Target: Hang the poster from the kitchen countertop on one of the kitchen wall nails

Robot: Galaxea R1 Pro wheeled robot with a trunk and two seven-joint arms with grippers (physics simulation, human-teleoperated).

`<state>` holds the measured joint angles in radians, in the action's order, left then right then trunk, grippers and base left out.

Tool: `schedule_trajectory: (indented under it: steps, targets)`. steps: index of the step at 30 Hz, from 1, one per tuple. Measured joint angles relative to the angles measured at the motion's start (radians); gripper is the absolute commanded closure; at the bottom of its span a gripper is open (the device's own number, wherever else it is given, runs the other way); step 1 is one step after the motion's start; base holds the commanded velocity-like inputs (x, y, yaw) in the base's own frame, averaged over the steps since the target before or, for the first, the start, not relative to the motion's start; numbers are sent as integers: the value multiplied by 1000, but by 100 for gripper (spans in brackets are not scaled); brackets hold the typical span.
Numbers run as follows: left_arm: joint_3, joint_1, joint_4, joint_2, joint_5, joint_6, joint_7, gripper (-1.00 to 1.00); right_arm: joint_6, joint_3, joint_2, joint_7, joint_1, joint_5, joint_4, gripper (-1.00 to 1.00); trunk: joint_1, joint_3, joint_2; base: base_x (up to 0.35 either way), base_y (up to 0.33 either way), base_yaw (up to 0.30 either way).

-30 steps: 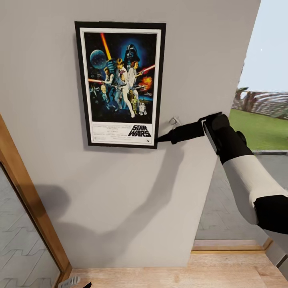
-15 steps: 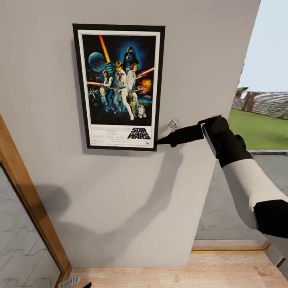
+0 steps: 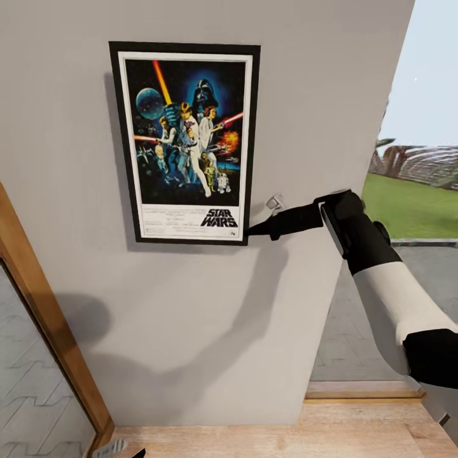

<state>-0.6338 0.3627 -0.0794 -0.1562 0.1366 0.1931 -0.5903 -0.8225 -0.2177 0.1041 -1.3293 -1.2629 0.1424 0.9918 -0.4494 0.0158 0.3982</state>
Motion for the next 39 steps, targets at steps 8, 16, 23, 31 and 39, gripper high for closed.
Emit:
schedule_trajectory:
  steps: [8,16,23,31,39]
  targets:
    - [0,0,0,0,0,0,0,-100,0,0,0,1,15,1,1,100,0,0,0,0,0,0]
    - [0,0,0,0,0,0,0,-100,0,0,0,1,20,1,1,100,0,0,0,0,0,0]
    - [0,0,0,0,0,0,0,-100,0,0,0,1,31,1,2,100,0,0,0,0,0,0]
    - [0,0,0,0,0,0,0,-100,0,1,0,0,38,0,3,100,0,0,0,0,0,0]
    - [0,0,0,0,0,0,0,-100,0,1,0,1,39,0,3,100,0,0,0,0,1,0]
